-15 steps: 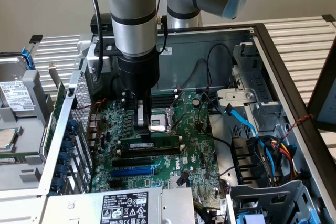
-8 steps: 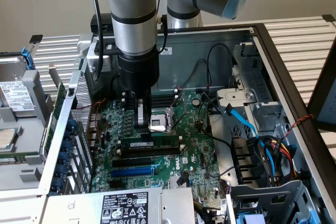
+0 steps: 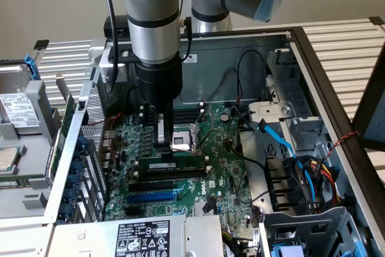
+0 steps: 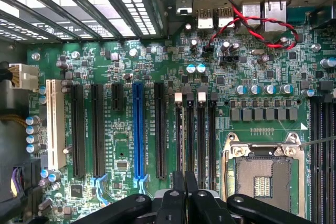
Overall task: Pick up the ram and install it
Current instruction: 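Insert the ram into the slot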
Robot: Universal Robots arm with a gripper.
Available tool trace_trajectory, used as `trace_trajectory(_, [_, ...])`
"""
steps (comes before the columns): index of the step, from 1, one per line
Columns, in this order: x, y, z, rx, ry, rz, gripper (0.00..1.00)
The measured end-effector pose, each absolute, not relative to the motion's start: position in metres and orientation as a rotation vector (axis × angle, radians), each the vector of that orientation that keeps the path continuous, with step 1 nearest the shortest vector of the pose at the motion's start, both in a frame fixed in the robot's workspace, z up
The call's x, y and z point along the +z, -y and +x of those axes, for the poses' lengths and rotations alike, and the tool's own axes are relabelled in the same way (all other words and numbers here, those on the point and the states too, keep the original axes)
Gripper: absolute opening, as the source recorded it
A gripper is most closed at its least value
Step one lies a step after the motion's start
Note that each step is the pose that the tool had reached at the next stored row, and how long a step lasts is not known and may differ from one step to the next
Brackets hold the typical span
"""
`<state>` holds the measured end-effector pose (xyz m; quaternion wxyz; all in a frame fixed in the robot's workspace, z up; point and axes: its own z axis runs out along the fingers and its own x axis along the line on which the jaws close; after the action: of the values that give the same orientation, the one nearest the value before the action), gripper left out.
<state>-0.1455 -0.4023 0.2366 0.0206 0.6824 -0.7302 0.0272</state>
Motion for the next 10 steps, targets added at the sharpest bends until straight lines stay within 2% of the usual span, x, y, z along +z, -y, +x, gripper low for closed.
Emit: trace_trajectory(10, [0.2366,0.4027,-0.1455,0.084,2.267,2.113,0.12])
